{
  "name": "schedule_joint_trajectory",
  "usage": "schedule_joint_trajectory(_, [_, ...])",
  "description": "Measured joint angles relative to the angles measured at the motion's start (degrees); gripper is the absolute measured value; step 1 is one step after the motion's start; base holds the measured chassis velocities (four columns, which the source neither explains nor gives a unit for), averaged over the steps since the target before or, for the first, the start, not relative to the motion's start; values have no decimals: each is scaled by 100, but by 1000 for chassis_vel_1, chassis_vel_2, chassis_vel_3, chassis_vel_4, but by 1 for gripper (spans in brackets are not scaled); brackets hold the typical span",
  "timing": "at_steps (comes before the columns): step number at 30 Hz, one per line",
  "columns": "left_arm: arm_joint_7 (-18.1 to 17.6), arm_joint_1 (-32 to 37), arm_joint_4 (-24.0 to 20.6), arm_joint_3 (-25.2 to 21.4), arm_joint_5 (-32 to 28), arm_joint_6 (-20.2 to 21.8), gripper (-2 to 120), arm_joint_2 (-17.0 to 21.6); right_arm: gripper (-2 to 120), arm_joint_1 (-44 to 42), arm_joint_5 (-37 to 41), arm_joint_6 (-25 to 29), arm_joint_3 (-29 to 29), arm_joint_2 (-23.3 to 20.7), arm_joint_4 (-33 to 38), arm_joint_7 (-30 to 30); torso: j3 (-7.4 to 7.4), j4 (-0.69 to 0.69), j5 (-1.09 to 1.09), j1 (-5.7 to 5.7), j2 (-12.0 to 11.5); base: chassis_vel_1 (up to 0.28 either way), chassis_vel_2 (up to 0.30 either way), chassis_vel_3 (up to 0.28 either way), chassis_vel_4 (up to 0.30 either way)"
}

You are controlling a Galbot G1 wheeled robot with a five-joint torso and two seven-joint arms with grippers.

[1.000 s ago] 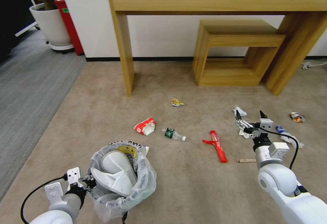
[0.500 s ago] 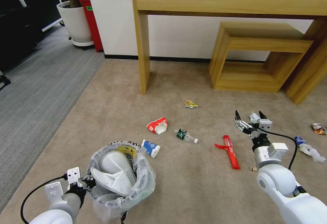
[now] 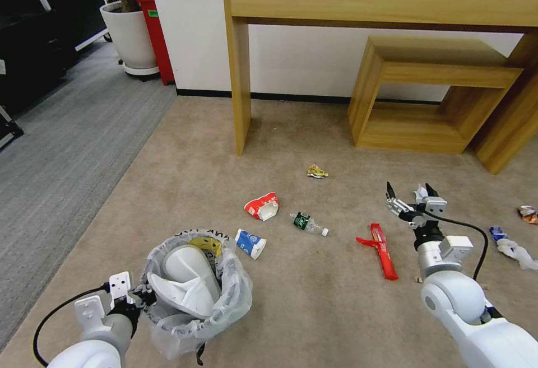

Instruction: Pick up the trash bin and place the garbage on the floor into it.

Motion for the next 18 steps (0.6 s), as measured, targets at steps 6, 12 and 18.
schedule_joint_trajectory(6, [5, 8, 15, 0, 35, -5, 0, -23, 100, 2, -16, 14, 3, 22, -32, -55, 0, 0, 0, 0, 0, 0, 0, 0, 0])
schedule_joint_trajectory(12, [17, 11, 34, 1, 65, -24, 0, -51, 100, -14, -21, 45, 5, 21, -51, -101, 0, 1, 0, 0, 0, -10, 17, 21, -13])
schedule_joint_trajectory(18, [22, -13, 45, 13, 80, -28, 0, -75, 100, -10, -14, 69, 12, -8, -53, -122, 0, 1, 0, 0, 0, -111, 104, 131, -123])
